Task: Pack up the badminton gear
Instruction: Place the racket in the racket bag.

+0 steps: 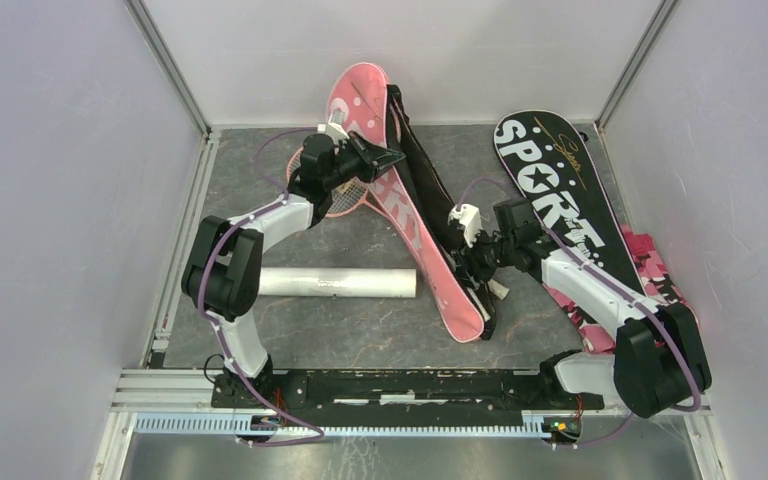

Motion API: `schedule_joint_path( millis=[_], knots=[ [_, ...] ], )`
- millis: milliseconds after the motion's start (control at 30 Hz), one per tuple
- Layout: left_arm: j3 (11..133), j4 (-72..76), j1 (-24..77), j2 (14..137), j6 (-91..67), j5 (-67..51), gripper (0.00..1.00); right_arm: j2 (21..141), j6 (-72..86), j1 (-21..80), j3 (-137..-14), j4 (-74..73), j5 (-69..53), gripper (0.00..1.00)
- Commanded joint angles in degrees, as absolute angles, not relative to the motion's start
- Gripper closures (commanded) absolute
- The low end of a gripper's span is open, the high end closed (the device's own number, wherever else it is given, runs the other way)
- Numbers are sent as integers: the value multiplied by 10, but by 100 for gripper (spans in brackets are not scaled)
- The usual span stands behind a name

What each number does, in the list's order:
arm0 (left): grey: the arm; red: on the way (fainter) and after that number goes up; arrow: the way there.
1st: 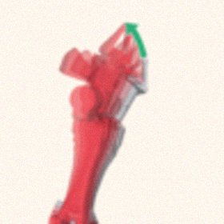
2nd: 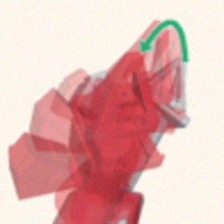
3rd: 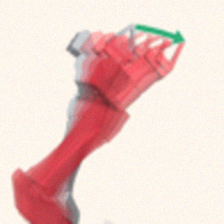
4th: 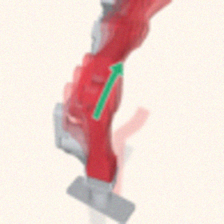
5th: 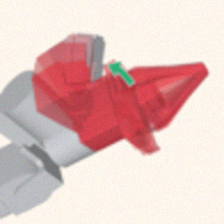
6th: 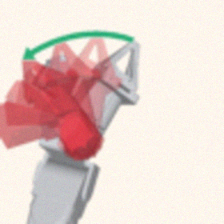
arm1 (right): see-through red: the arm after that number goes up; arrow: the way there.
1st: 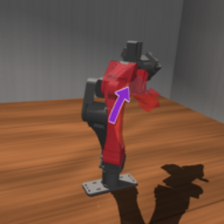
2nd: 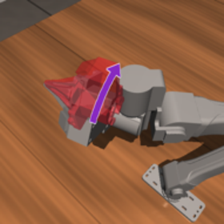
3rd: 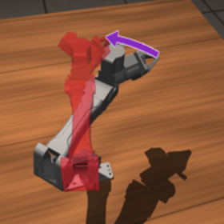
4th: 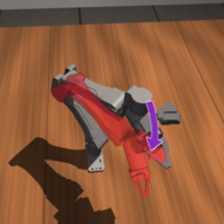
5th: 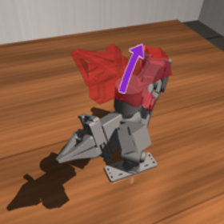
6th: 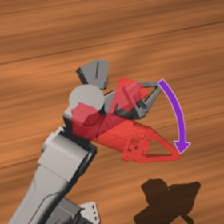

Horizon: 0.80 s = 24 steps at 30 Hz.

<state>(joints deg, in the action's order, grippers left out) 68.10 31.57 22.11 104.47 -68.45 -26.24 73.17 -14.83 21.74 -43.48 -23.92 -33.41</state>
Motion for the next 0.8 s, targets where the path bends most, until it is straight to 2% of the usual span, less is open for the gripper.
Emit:
schedule_joint_path(
  millis=[0, 67, 167, 500, 767],
  knots=[
    [704, 344, 230, 1044, -724, -327, 98, 744, -211, 227, -476, -211, -383, 40],
    [706, 345, 229, 1045, -719, -330, 98, 746, -221, 227, -480, -222, -380, 33],
    [707, 345, 228, 1044, -711, -332, 98, 736, -228, 227, -485, -230, -364, 28],
    [713, 349, 217, 1032, -689, -344, 98, 673, -263, 226, -577, -296, -278, 22],
    [747, 317, 209, 1009, -639, -382, 98, 623, -236, 226, -635, -295, -154, 19]
  ],
)
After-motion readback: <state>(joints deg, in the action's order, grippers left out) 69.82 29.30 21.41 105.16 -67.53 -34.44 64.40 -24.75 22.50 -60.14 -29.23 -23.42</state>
